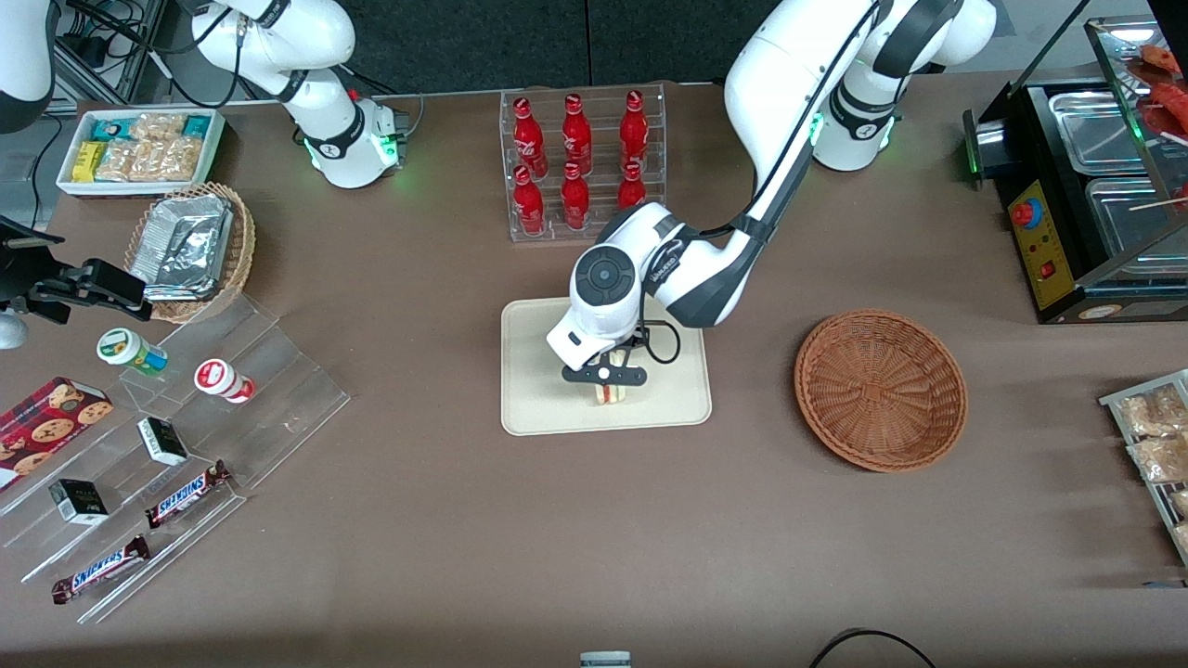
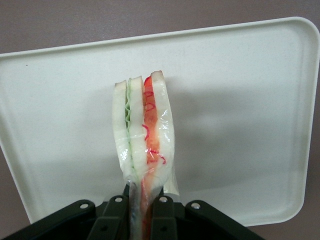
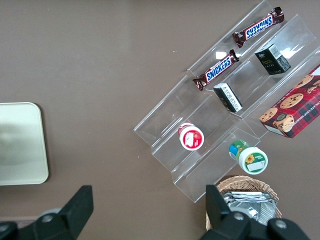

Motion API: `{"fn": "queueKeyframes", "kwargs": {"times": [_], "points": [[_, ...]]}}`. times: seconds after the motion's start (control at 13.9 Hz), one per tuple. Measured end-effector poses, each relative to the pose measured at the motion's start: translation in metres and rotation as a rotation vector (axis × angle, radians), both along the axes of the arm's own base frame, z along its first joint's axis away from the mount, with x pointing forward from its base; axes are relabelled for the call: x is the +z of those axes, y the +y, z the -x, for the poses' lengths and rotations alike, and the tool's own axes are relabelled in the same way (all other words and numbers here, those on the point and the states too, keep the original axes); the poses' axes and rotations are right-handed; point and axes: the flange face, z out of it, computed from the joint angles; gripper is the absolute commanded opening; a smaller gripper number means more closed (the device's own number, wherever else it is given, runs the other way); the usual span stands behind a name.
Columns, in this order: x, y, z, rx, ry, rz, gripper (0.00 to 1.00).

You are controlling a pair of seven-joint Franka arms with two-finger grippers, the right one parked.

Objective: Place sandwich from basket to tray
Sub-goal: 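Lower the sandwich onto the tray and open the left gripper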

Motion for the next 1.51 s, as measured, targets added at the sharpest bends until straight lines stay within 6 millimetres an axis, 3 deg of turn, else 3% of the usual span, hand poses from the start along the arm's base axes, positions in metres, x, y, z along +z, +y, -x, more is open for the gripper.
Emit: {"fn": "queueKeyframes", "kwargs": {"times": [0.43, 0.72, 0.79, 0.86, 1.51], "points": [[-0.025, -0.011, 0.014, -0.019, -0.030, 0.027, 0.00], [-0.035, -0.007, 0.018, -0.048, -0.034, 0.005, 0.00], [-0.035, -0.007, 0.018, -0.050, -0.034, 0.004, 0.35], [-0.035, -0.007, 0.018, -0.051, -0.035, 0.003, 0.99], [-0.028, -0.008, 0.015, -0.053, -0.048, 0.013, 1.00]]}}
